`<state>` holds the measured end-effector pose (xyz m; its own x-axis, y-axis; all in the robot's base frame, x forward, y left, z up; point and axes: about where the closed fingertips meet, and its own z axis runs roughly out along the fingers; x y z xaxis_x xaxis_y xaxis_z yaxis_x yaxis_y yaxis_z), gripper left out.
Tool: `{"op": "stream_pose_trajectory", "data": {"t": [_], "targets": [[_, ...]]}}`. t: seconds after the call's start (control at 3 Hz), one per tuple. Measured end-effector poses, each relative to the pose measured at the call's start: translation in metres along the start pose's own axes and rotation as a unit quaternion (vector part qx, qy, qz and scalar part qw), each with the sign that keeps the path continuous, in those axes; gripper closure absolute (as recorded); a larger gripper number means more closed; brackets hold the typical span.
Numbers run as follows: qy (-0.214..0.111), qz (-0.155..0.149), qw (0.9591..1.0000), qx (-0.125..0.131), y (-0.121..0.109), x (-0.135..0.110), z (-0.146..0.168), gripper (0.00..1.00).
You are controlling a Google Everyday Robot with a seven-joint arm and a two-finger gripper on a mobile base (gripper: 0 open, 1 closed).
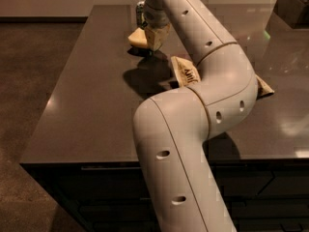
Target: Move sponge near green can
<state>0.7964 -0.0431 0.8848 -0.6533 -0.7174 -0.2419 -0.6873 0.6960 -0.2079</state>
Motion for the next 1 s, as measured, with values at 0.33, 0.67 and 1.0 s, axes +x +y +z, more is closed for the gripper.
{"op": "stream_pose_trajectory", "data": {"t": [0.33, 0.67, 1.0], "targets": [[-0.013, -0.003, 0.9999, 0.005, -0.002, -0.008, 0.004, 0.28], [-0.022, -0.003, 0.9997, 0.009, -0.004, -0.014, 0.008, 0.05], [-0.028, -0.004, 0.9995, 0.011, -0.005, -0.019, 0.013, 0.0]]}}
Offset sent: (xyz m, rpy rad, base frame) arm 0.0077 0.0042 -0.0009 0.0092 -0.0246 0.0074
